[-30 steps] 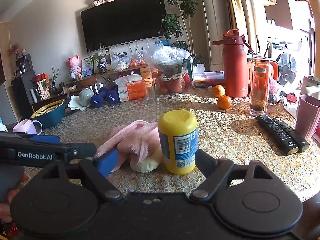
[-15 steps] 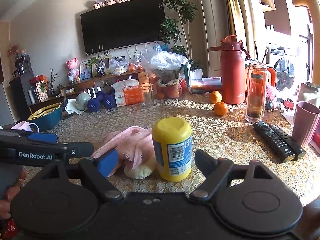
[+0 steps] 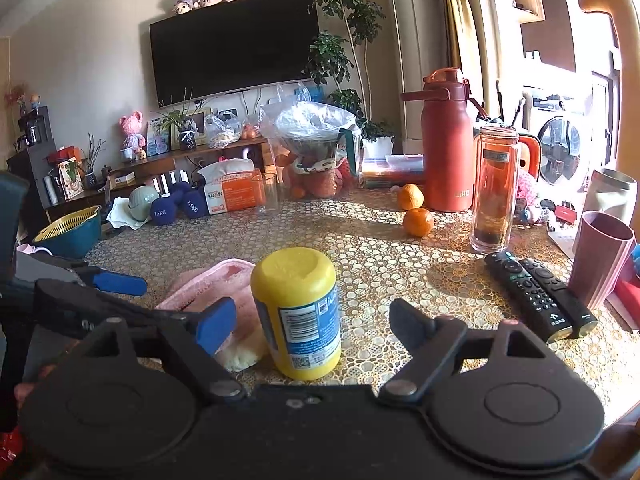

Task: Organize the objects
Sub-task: 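Close left gripper on pink towel and plush while right gripper approaches yellow-capped jar, then lift towel and plush with left gripper while right gripper grasps the yellow-capped jar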

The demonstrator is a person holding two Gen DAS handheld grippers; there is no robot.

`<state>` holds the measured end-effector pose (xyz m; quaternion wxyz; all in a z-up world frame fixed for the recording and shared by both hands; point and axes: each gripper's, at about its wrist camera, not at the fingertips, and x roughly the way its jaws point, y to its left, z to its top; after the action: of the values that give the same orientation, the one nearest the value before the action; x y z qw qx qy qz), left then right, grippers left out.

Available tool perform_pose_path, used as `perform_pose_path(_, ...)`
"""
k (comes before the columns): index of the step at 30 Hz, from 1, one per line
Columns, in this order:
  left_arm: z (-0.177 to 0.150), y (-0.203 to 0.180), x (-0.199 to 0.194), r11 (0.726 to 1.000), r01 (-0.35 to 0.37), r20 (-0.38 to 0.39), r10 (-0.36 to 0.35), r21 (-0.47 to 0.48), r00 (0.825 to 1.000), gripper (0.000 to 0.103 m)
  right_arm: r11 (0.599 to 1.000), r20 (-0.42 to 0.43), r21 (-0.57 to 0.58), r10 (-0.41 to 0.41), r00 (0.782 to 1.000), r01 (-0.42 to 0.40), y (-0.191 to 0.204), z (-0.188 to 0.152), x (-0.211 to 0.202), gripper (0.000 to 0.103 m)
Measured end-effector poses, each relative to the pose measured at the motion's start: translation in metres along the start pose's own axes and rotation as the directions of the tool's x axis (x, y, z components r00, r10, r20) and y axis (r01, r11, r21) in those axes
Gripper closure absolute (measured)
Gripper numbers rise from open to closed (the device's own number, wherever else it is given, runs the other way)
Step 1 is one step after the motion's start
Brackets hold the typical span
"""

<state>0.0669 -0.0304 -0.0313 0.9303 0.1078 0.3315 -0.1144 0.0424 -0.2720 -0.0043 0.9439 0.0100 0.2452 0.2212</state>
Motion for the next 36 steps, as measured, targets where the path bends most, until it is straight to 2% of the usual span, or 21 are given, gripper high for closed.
perform_pose_path(2,-0.004,-0.014,0.005,0.994,-0.008,0.005,0.008,0.104,1.0,0.0,1.0,-0.008,-0.008,0.006,1.0,-0.006,-0.002,-0.002,0.001,0.019)
perform_pose_path(8,-0.004,-0.029,0.03,0.98,-0.005,-0.013,0.008,0.201,1.0,0.0,1.0,-0.024,-0.02,0.02,1.0,-0.02,-0.008,-0.002,0.007,0.019)
perform_pose_path(10,-0.006,-0.038,0.035,0.962,0.008,-0.01,-0.005,0.273,1.0,0.0,0.999,-0.026,-0.031,0.021,0.999,-0.022,-0.008,-0.001,0.008,0.019)
perform_pose_path(13,-0.013,-0.051,0.045,0.926,-0.01,-0.011,0.015,0.378,1.0,0.0,1.0,-0.029,-0.026,0.017,0.999,-0.018,-0.013,0.0,0.01,0.019)
perform_pose_path(15,-0.014,-0.053,0.049,0.919,-0.011,0.0,0.012,0.393,1.0,0.0,1.0,-0.036,-0.017,0.016,0.999,-0.017,-0.015,0.0,0.012,0.019)
perform_pose_path(19,-0.007,-0.044,0.055,0.936,-0.005,-0.009,0.009,0.353,1.0,0.003,1.0,-0.048,-0.015,0.02,0.999,-0.021,-0.018,0.002,0.016,0.019)
perform_pose_path(22,-0.004,-0.034,0.057,0.952,0.01,-0.029,-0.001,0.306,1.0,0.015,0.999,-0.05,-0.025,0.026,0.998,-0.027,-0.017,0.005,0.019,0.019)
perform_pose_path(23,-0.003,-0.032,0.058,0.955,0.014,-0.036,-0.003,0.297,0.999,0.027,0.999,-0.049,-0.026,0.028,0.998,-0.029,-0.017,0.005,0.02,0.019)
perform_pose_path(27,-0.003,-0.031,0.05,0.96,0.027,-0.028,-0.02,0.278,0.999,0.044,0.999,-0.049,-0.017,0.033,0.998,-0.034,-0.017,0.007,0.024,0.019)
perform_pose_path(30,0.002,-0.022,0.046,0.975,0.023,-0.024,-0.018,0.222,1.0,0.05,0.999,-0.052,-0.021,0.035,0.998,-0.036,-0.017,0.007,0.024,0.019)
perform_pose_path(34,0.012,-0.001,0.045,0.994,-0.017,-0.034,0.021,0.104,0.999,0.05,0.997,-0.056,-0.051,0.05,0.997,-0.053,-0.016,0.006,0.026,0.019)
perform_pose_path(36,0.016,0.012,0.043,0.999,0.006,-0.044,-0.004,0.042,0.999,0.054,0.994,-0.064,-0.077,0.068,0.996,-0.073,-0.015,0.005,0.029,0.019)
